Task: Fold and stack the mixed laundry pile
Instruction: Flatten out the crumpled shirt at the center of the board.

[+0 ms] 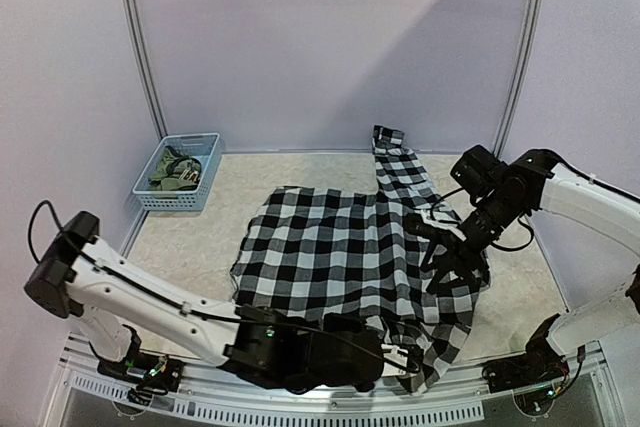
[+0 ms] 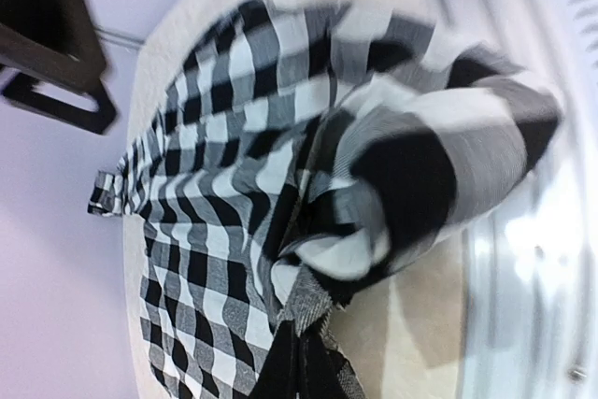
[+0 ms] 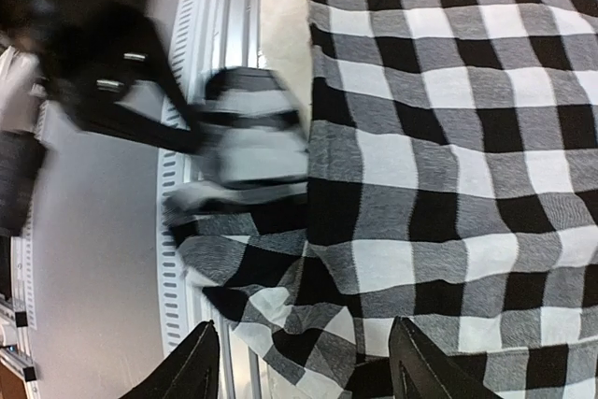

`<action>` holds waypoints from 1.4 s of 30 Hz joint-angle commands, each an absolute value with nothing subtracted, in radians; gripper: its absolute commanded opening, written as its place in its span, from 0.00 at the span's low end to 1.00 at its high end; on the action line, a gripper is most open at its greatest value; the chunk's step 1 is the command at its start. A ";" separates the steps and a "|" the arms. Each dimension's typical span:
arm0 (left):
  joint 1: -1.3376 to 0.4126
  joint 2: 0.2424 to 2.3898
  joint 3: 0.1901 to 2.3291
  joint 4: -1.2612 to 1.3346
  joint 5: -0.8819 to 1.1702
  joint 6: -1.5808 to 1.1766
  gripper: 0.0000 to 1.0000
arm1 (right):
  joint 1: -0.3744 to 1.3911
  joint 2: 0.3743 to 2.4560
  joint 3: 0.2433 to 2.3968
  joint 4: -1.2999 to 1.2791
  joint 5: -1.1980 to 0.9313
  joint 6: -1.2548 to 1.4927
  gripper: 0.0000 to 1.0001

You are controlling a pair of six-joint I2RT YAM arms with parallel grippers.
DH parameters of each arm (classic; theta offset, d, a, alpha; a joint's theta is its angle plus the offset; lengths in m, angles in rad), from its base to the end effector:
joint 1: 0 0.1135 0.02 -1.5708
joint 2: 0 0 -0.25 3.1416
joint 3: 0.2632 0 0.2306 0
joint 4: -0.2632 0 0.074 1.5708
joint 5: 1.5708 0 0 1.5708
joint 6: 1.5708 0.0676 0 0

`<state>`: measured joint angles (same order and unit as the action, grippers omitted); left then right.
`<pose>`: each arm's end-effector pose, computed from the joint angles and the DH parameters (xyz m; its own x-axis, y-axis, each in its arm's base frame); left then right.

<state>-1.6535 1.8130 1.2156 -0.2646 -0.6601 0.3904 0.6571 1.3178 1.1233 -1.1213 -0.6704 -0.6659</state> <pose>0.0099 -0.3829 0.1838 0.3701 0.8262 -0.4248 0.7346 0.0196 0.6782 0.1481 0.1673 0.2485 -0.2302 -0.7889 -0.5698 -0.9473 0.0475 0.3169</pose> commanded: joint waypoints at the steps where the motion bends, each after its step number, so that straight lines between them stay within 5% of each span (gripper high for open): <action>1: -1.728 1.719 1.239 -0.445 -0.653 0.273 0.00 | 0.590 1.304 1.174 -1.154 -0.652 -0.690 0.63; 22: -1.731 1.451 1.230 -0.991 -0.519 -0.085 0.00 | 0.358 1.722 1.165 -0.745 -0.059 -0.580 0.61; 31: -1.726 1.532 1.185 -0.938 -0.274 -0.095 0.00 | 0.292 1.927 1.271 -0.690 0.094 -0.545 0.61; 42: -1.588 1.550 1.195 -0.861 -0.280 0.059 0.00 | 0.154 2.127 1.449 -0.754 0.094 -0.498 0.59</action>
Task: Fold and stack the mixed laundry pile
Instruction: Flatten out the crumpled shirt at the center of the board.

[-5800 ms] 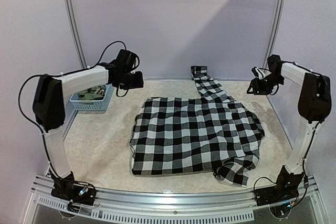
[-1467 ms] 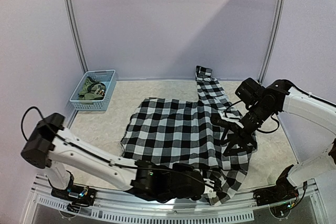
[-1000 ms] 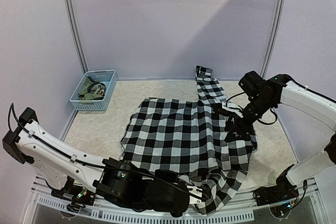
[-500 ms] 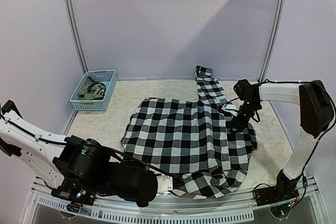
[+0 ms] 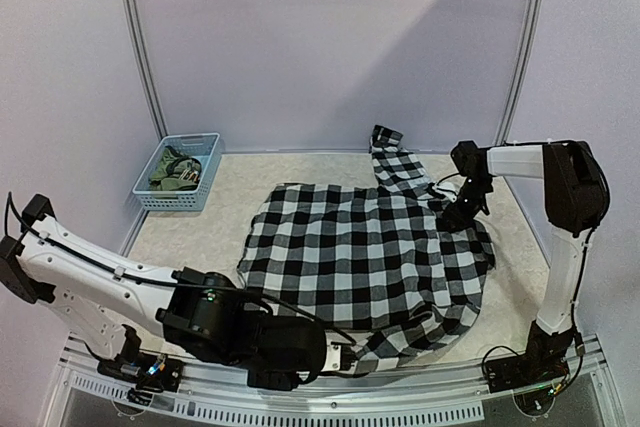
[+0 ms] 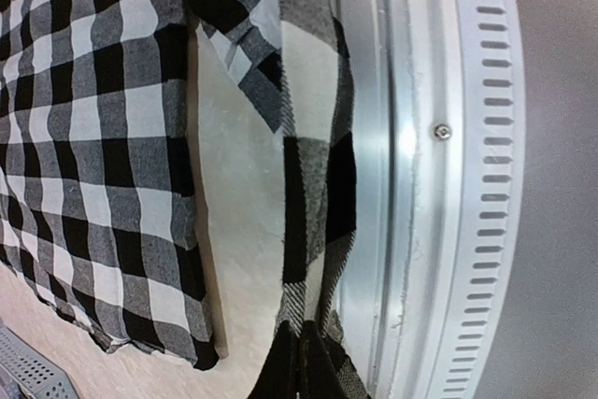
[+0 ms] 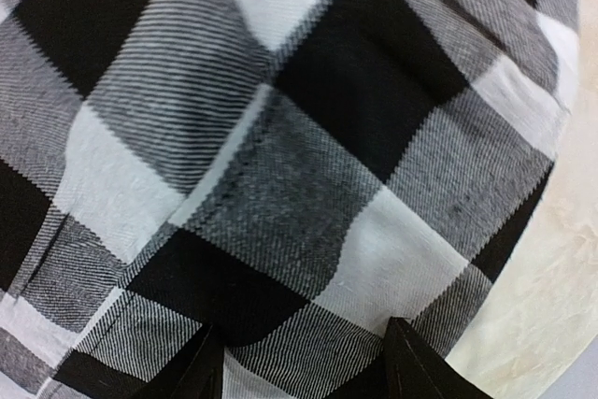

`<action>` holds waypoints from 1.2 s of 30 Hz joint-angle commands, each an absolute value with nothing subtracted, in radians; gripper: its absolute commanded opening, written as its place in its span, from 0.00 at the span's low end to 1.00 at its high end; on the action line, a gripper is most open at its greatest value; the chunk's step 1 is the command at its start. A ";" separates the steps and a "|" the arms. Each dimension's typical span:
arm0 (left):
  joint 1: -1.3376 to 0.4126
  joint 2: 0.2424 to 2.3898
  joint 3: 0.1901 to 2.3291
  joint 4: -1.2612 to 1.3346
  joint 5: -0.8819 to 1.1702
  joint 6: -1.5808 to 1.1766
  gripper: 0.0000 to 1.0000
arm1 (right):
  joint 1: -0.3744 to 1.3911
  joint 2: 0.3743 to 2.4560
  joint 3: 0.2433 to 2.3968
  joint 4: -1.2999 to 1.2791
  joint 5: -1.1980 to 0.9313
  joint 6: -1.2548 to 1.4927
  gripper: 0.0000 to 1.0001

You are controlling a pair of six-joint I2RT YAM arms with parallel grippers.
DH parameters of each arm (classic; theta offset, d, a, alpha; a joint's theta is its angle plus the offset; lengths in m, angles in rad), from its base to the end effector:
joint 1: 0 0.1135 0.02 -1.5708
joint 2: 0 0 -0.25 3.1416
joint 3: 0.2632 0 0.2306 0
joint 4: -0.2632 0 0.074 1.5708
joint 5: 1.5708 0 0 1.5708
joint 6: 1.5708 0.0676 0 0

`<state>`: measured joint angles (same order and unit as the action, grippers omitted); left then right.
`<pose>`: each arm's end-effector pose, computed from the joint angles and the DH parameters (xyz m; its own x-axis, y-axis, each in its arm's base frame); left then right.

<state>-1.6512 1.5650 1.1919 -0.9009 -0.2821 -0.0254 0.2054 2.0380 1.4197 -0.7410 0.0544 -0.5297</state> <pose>-0.0044 -0.2890 0.2053 0.0523 0.9528 -0.2991 0.9656 0.0282 0.2587 0.3713 0.0736 0.1182 -0.7287 -0.6672 -0.1543 -0.6497 0.7448 -0.1520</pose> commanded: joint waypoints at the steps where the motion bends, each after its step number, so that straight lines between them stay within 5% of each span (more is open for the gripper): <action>1: -1.572 1.556 1.199 -0.853 -0.280 0.077 0.00 | 0.148 2.140 1.459 -0.754 0.095 -0.496 0.59; 11: -1.528 1.691 1.288 -0.866 -0.186 0.135 0.03 | 0.138 2.131 1.453 -0.763 0.056 -0.479 0.58; 24: -1.320 1.371 1.162 -0.790 -0.324 0.055 0.57 | 0.137 1.736 1.301 -0.871 -0.101 -0.496 0.60; 36: -0.785 1.503 1.071 -0.559 -0.318 -0.471 0.73 | 0.103 1.747 1.314 -0.865 -0.076 -0.514 0.61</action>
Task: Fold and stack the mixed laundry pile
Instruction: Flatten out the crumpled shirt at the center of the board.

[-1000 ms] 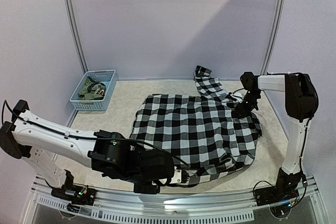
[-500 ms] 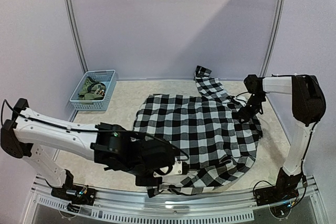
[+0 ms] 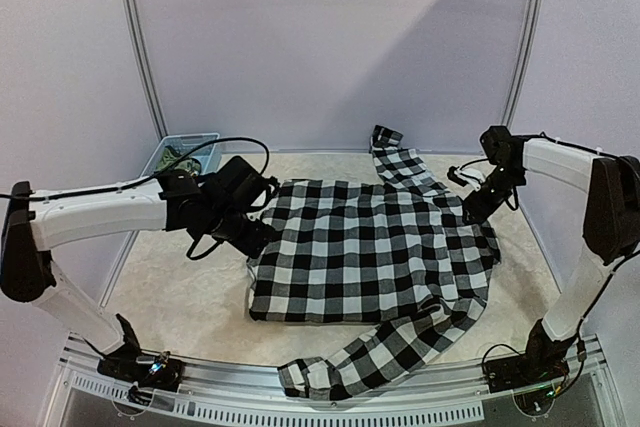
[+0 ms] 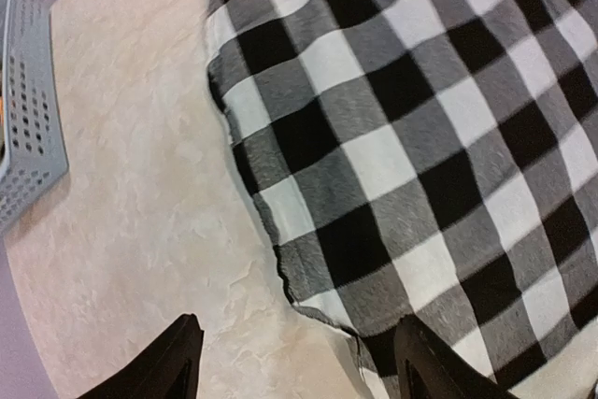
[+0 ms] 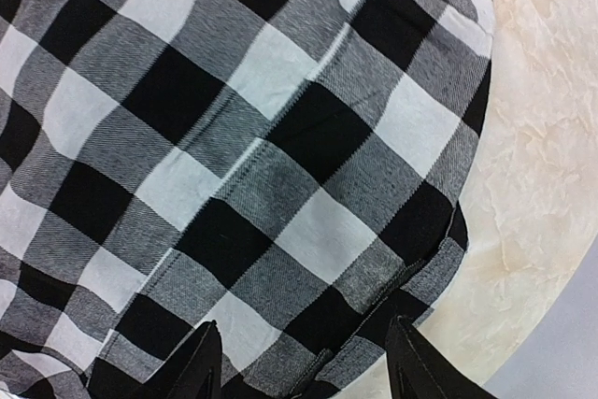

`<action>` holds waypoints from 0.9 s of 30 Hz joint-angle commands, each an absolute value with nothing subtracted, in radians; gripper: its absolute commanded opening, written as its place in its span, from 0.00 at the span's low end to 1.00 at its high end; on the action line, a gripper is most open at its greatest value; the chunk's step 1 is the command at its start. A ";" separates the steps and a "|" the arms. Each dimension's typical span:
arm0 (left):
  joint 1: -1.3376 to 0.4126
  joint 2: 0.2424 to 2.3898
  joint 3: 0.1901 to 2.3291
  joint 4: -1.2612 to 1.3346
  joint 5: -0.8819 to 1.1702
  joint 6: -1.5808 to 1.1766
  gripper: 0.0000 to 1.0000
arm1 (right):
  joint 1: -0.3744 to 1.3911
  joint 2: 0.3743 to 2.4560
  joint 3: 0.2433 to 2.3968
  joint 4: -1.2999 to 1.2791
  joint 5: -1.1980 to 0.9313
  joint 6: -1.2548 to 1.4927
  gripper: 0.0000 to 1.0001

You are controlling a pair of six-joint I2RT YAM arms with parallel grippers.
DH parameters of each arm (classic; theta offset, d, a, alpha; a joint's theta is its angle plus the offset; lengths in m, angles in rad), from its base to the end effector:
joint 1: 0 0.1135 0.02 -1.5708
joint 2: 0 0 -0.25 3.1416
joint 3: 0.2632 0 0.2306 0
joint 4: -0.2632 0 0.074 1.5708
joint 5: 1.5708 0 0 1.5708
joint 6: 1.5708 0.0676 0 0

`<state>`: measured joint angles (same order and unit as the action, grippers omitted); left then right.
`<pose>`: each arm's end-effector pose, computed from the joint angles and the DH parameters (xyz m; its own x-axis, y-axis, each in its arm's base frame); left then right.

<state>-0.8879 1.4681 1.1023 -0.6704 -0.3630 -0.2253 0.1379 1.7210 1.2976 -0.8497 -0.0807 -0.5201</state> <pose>0.2039 -0.2127 0.2205 -0.6658 0.4875 -0.5649 0.4743 0.8609 0.1840 0.3227 0.0503 0.1887 -0.7420 -0.6031 -0.2928 -0.6098 0.7886 -0.0789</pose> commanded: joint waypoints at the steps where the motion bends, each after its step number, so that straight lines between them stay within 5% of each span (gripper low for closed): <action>1: -0.749 1.521 1.068 -0.526 -0.287 -0.512 0.73 | 0.092 1.761 1.331 -0.876 -0.080 -0.509 0.61; 9: -0.561 1.830 1.283 -0.331 -0.115 -0.489 0.72 | -0.024 1.914 1.509 -0.910 -0.170 -0.483 0.59; 23: -0.406 2.283 1.830 -0.492 0.191 -0.401 0.80 | -0.057 2.239 1.904 -1.055 -0.292 -0.485 0.61; 27: -0.407 2.326 1.836 -0.504 0.222 -0.423 0.79 | -0.057 2.310 1.955 -1.067 -0.271 -0.481 0.61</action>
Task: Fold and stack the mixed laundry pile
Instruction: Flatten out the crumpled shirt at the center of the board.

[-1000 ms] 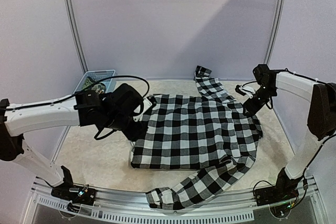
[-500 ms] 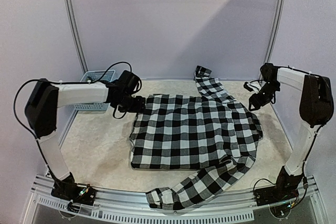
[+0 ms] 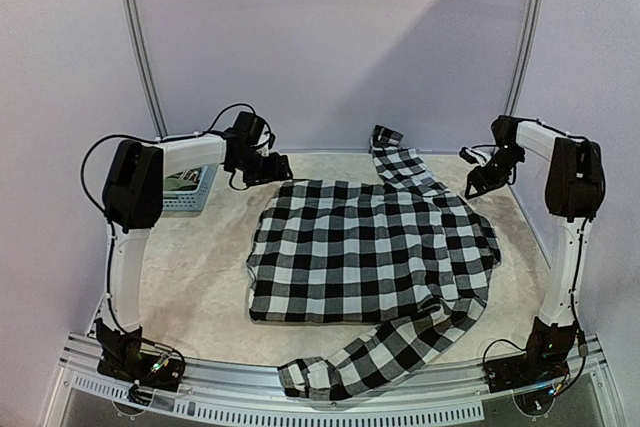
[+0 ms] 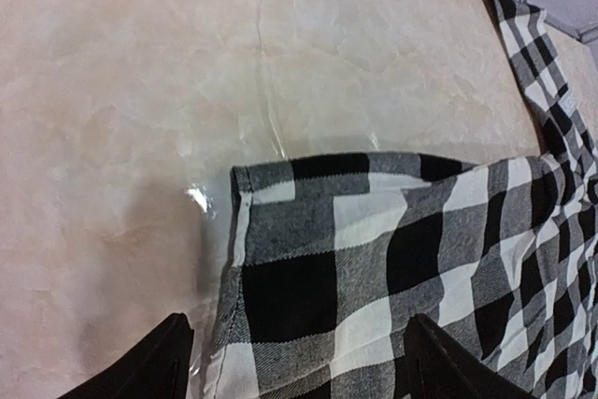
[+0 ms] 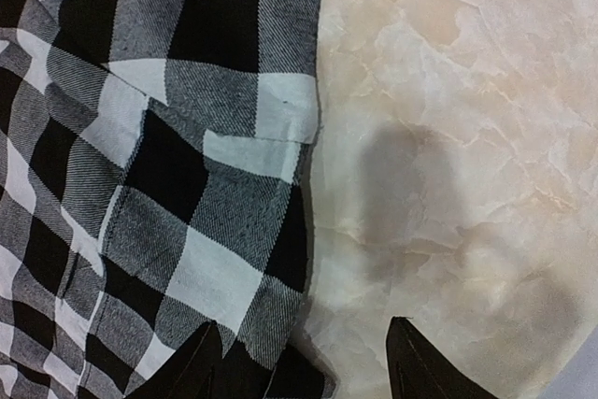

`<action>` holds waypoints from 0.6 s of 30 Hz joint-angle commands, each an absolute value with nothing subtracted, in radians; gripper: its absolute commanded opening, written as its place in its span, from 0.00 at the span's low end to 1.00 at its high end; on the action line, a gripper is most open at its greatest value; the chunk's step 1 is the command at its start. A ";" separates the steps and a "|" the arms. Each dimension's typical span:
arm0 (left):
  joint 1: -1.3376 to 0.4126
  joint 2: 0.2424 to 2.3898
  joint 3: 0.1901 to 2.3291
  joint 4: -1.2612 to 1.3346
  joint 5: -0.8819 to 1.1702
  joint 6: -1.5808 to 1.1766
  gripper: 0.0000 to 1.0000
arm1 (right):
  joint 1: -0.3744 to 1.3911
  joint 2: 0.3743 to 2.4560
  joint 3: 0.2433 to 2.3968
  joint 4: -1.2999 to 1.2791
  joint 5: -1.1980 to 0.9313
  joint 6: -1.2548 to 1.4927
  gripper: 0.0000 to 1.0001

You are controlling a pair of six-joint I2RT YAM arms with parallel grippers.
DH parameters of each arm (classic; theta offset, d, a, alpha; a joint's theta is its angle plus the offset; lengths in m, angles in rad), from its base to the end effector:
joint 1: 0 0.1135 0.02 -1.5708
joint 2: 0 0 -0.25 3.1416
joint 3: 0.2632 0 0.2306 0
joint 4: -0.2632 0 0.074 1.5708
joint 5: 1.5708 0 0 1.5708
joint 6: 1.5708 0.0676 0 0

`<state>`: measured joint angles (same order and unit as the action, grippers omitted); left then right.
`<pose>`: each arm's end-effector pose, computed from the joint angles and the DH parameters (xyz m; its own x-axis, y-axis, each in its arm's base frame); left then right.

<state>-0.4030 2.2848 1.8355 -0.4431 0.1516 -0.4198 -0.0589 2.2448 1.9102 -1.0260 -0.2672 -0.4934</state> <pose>0.4548 -0.2050 0.1501 -0.8476 -0.0766 -0.5251 0.1417 0.9209 -0.3632 0.4354 -0.0078 0.1562 -0.8607 -0.4068 -0.3061 -0.4608 0.8781 0.1286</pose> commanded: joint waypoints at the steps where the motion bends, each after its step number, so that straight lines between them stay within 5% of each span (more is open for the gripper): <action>1: -0.407 2.322 1.821 -0.493 0.219 -0.428 0.79 | -0.057 2.321 1.956 -1.063 -0.265 -0.477 0.60; 9: -0.408 2.299 1.766 -0.501 0.151 -0.410 0.65 | -0.057 2.373 1.966 -1.021 -0.173 -0.438 0.52; 18: -0.459 2.160 1.801 -0.536 0.040 -0.375 0.71 | 0.046 2.387 2.179 -0.877 -0.200 -0.326 0.56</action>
<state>-0.4160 2.2723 1.7725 -0.5072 0.1085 -0.4072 -0.0284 2.3528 2.0212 -0.9642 -0.2035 -0.4038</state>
